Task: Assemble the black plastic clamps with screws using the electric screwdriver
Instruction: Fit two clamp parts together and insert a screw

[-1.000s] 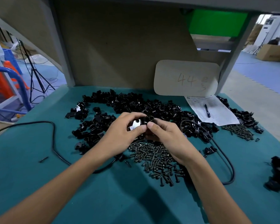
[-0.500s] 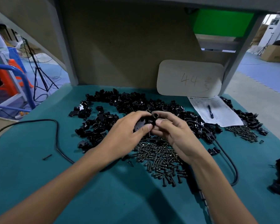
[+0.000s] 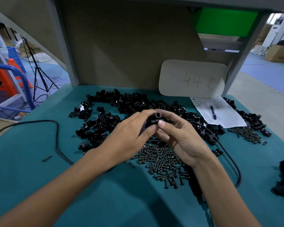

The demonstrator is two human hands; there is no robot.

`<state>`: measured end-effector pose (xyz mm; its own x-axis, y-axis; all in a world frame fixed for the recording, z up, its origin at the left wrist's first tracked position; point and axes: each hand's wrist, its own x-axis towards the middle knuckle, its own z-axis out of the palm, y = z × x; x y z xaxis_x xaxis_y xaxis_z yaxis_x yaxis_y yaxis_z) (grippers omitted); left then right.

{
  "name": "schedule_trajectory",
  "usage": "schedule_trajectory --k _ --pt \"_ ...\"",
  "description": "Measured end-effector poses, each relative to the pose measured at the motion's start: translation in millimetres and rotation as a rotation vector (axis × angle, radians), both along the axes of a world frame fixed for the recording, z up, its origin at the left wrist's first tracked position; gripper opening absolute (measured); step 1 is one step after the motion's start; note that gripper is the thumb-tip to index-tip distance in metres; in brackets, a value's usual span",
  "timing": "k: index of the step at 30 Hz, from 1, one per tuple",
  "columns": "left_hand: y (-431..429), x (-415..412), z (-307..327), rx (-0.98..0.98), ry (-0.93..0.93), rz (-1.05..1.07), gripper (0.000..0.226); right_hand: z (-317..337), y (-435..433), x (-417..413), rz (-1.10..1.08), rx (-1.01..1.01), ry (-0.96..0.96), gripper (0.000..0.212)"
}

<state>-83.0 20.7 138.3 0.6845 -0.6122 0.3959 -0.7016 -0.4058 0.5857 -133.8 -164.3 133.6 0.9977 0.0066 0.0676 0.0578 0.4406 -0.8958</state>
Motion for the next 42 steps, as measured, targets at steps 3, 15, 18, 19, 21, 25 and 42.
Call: schedule_trajectory --k 3,15,18,19,21,25,42 --pt "0.3 -1.2 1.2 0.039 -0.003 -0.002 0.046 2.9 -1.1 -1.6 0.008 0.013 0.015 0.047" --pt "-0.6 0.7 2.1 0.075 0.07 -0.075 0.044 1.6 0.4 -6.1 0.026 0.073 0.074 0.045" --pt "0.7 1.4 1.8 0.086 0.107 -0.1 0.045 0.5 0.0 -6.4 0.041 0.086 0.08 0.045" --pt "1.2 1.5 2.0 0.089 0.11 -0.107 0.045 0.5 0.0 -6.3 0.044 0.085 0.08 0.047" --pt "1.6 1.1 2.9 0.082 0.1 -0.113 0.045 1.4 0.7 -5.8 0.043 0.075 0.081 0.053" --pt "0.7 1.3 4.2 0.074 0.095 -0.098 0.043 3.3 1.3 -4.9 0.036 0.081 0.087 0.057" --pt "1.4 3.2 -0.4 0.092 0.074 -0.086 0.039 4.3 6.1 -7.3 -0.022 0.084 0.116 0.055"
